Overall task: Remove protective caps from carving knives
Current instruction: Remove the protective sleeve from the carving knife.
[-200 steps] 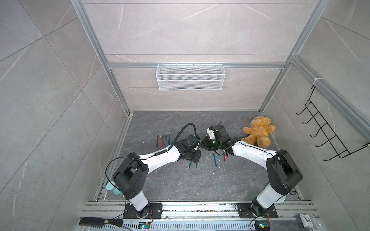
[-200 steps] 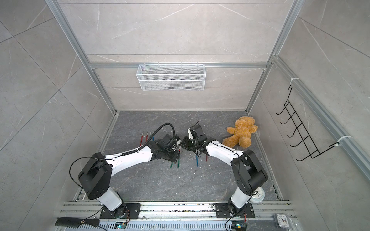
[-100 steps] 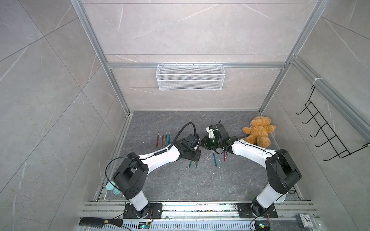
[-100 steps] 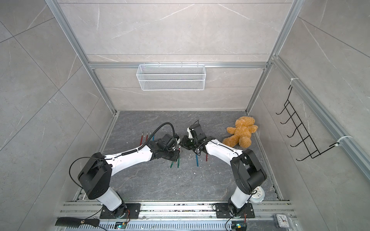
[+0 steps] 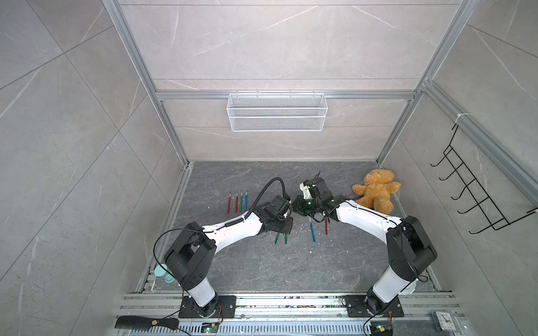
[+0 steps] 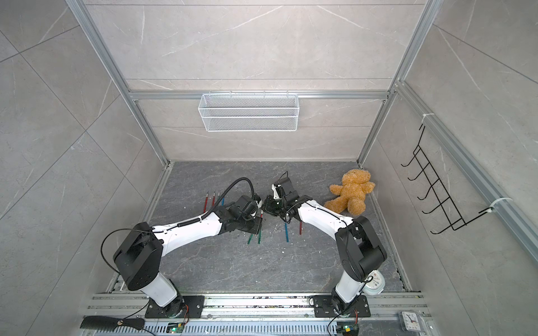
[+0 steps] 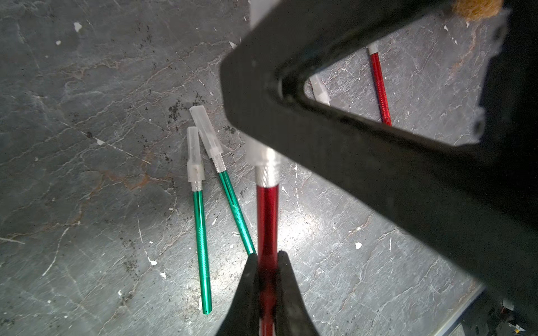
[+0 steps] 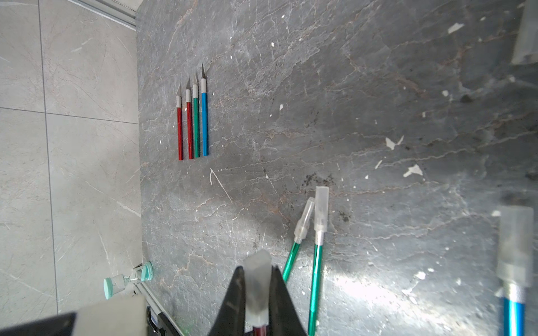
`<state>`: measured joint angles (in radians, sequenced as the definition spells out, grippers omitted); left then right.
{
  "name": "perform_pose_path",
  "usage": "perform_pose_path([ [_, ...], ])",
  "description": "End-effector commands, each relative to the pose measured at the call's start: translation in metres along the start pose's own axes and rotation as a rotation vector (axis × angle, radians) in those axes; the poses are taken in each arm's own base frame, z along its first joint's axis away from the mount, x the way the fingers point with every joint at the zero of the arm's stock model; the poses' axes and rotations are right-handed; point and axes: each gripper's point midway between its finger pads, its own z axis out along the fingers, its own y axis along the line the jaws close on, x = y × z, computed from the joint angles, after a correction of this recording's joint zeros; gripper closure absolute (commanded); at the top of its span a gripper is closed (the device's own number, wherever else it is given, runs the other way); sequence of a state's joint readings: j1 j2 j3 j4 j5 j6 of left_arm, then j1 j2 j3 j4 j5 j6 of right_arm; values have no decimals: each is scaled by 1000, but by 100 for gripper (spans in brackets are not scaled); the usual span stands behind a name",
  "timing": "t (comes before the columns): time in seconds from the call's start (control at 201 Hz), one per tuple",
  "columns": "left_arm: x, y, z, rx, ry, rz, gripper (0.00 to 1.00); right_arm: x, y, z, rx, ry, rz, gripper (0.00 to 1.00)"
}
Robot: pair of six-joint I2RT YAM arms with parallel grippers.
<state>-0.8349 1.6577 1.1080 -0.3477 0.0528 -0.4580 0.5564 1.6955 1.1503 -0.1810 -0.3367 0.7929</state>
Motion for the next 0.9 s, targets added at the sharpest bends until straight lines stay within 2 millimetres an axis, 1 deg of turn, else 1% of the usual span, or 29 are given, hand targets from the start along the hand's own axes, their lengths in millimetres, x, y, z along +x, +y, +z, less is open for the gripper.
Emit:
perform_pose_path([
  [0.0,16,-6,-6,15,44,-1,100,-28,14,-9,-21,-96,-27,100],
  [0.349,20,-9,-8,35,41,-5,100,-45,21,-16,-35,-133,-33,100],
  [0.454,23,-10,-8,42,43,-6,100,-50,21,-17,-34,-143,-30,100],
  [0.608,23,-11,-9,45,42,-8,100,-61,22,-21,-39,-162,-24,100],
  [0.892,23,-14,-13,49,33,-7,100,-74,25,-21,-44,-179,-12,100],
])
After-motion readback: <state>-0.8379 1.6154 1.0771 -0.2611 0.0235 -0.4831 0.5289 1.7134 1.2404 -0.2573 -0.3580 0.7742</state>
